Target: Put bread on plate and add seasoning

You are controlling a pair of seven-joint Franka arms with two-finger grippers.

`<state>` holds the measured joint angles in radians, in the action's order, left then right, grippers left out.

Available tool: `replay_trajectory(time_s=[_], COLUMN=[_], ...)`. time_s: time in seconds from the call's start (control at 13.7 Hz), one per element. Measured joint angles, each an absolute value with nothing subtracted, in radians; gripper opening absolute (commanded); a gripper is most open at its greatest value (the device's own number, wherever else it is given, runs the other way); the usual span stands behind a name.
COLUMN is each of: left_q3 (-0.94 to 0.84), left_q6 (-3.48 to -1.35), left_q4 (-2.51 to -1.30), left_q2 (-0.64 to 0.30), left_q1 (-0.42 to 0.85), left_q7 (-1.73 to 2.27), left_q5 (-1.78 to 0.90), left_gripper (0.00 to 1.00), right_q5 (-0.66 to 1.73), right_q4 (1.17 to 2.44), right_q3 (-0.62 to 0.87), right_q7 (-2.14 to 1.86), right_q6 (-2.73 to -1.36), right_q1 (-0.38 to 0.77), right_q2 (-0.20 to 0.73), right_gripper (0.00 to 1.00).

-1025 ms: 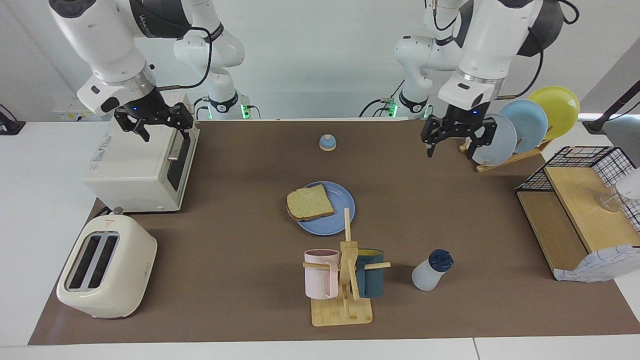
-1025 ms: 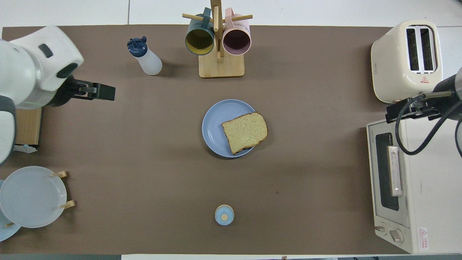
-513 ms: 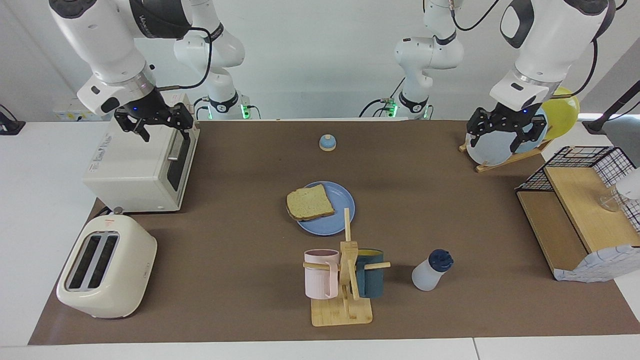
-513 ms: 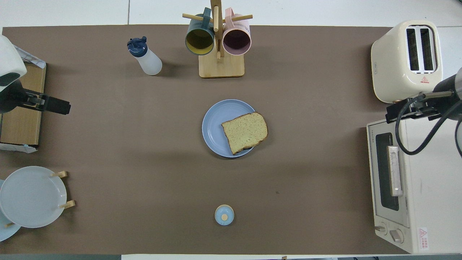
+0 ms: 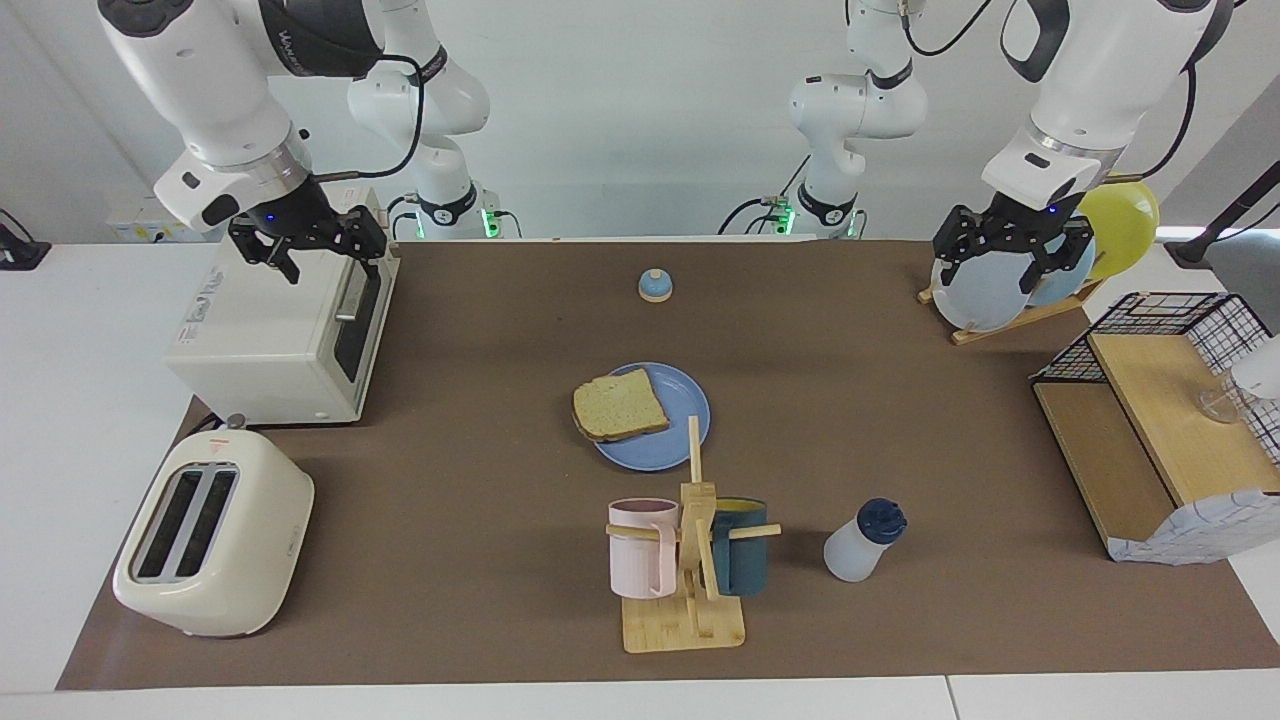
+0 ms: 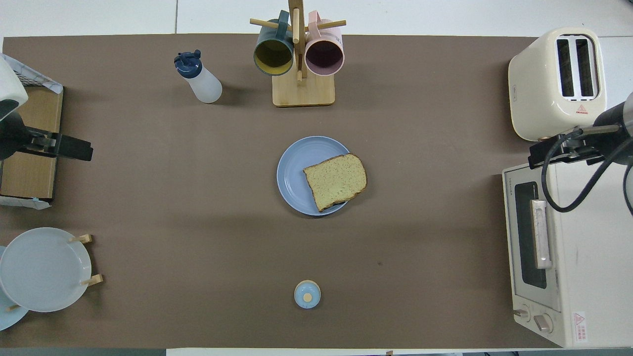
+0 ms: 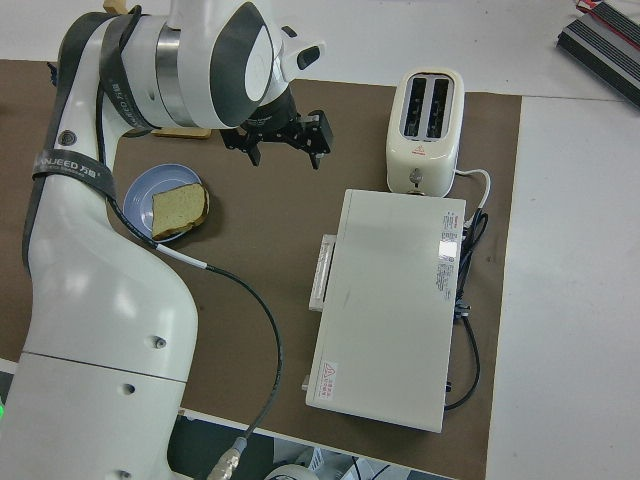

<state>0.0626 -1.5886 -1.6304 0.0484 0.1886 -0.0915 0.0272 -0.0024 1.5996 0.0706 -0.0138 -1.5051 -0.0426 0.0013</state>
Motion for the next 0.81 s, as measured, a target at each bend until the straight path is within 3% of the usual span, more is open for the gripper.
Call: replay_trajectory(time_s=[0.37,0.59,0.81], left_q3=[0.035,-0.051,-0.083], left_q6=[-1.338,-1.352,-1.404], left_q4=[-1.485,-1.481,-1.496], left_q2=[0.060,0.053,0.023], left_q1=[0.111,-0.024,-0.044], left_q7=[-0.064,-0.075,-0.075], left_q5=[0.008,-0.018,-0.020], left_gripper=[1.00,1.00,1.00], right_q5=[-0.002,-0.002,-0.002], right_q4=[1.600,1.600,1.600], right_q3=[0.071,0.070,0.070], right_q7=[-0.014,-0.014,-0.014], right_q6=[-1.505,-1.505,-1.505], right_q1=[-0.043,-0.043,-0.043], right_q2=[0.001,0.001,0.001], right_gripper=[1.00,1.00,1.00])
